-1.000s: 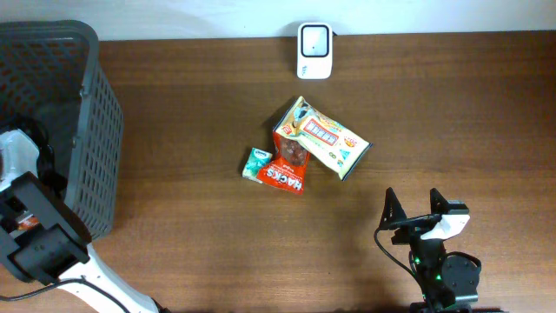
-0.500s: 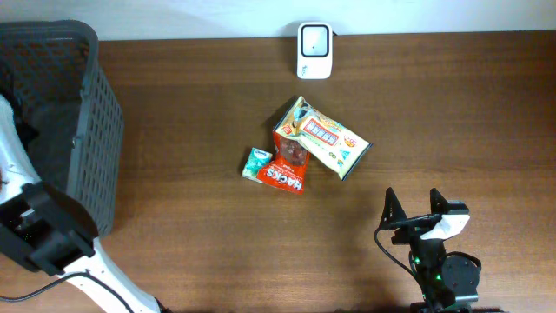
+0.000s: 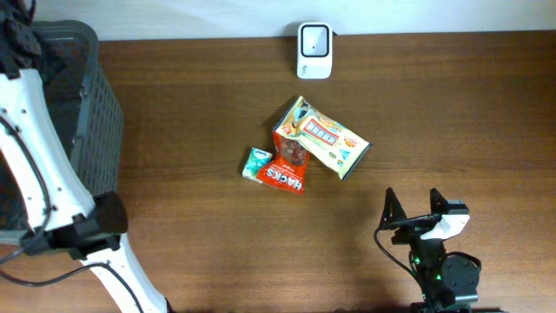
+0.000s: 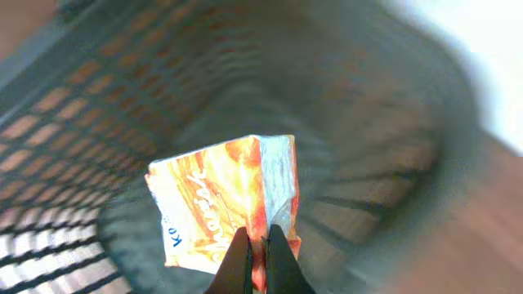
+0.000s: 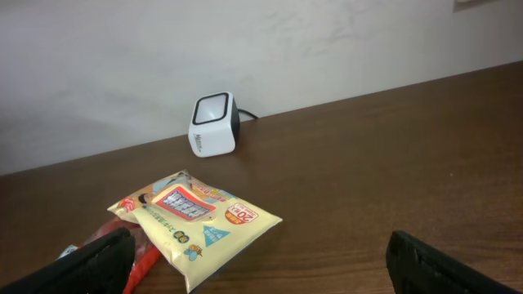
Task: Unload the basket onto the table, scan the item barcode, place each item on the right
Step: 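Lift the orange box out and set it on the table below the pile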
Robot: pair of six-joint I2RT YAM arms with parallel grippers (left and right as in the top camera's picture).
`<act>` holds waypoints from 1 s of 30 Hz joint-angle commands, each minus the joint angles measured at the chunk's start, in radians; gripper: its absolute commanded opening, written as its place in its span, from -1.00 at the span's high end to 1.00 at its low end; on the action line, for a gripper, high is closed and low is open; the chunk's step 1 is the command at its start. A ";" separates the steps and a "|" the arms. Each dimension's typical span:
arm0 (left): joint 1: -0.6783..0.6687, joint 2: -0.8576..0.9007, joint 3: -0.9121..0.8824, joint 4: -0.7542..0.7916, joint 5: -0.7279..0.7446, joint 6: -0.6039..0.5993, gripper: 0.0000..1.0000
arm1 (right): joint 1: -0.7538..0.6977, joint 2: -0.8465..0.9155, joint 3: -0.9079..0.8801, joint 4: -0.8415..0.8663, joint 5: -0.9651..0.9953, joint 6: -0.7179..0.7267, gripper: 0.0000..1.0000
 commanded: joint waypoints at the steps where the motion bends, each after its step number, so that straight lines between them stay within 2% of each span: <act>1: -0.089 -0.045 0.092 -0.002 0.279 0.107 1.00 | 0.005 -0.003 -0.005 -0.005 -0.013 0.005 -0.97; 6: -0.251 -0.068 0.110 -0.003 0.572 0.198 1.00 | 0.005 -0.003 -0.005 -0.005 -0.013 0.005 -0.97; 8: -0.324 -0.067 0.087 -0.003 0.626 0.235 1.00 | 0.005 -0.003 -0.005 -0.005 -0.013 0.005 -0.97; 12: -0.479 -0.066 -0.040 -0.003 0.624 0.246 1.00 | 0.005 -0.003 -0.005 -0.005 -0.013 0.005 -0.97; 18: -0.678 -0.066 -0.402 0.031 0.623 0.246 1.00 | 0.005 -0.003 -0.005 -0.005 -0.013 0.005 -0.97; 19: -0.724 -0.066 -0.518 0.076 0.624 0.245 1.00 | 0.005 -0.003 -0.005 -0.005 -0.013 0.005 -0.97; 23: -0.803 -0.066 -0.719 0.190 0.632 0.245 1.00 | 0.005 -0.003 -0.005 -0.005 -0.013 0.005 -0.97; 30: -0.881 -0.066 -0.907 0.429 0.637 0.244 1.00 | 0.005 -0.003 -0.005 -0.005 -0.013 0.005 -0.97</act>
